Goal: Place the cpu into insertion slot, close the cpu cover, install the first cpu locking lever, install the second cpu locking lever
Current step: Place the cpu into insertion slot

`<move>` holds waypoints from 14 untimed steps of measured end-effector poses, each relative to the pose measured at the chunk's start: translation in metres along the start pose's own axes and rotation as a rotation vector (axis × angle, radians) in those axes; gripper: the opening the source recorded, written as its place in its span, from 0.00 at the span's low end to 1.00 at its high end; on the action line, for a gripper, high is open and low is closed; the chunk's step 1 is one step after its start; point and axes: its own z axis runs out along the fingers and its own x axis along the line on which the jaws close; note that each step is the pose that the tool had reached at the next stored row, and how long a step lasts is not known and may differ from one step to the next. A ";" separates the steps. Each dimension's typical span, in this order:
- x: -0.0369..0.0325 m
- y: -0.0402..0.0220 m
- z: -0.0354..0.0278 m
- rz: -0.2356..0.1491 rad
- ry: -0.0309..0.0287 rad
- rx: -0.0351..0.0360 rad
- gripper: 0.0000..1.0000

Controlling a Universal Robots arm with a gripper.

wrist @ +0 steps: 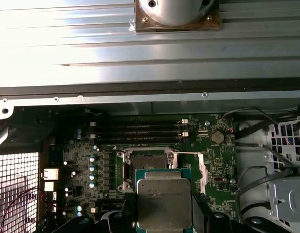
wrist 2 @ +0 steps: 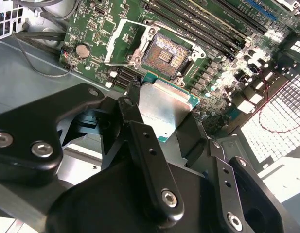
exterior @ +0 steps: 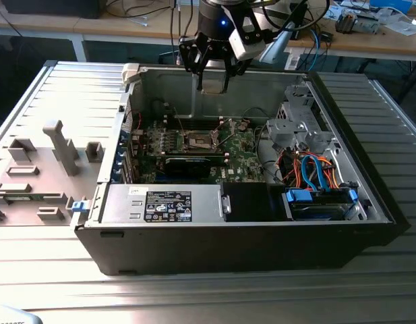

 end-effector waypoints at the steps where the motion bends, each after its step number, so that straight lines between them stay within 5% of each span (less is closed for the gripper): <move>1: 0.0000 0.0000 0.0001 0.000 0.0000 -0.0001 0.54; 14: 0.0001 0.0009 0.0040 0.000 -0.0001 0.0031 0.54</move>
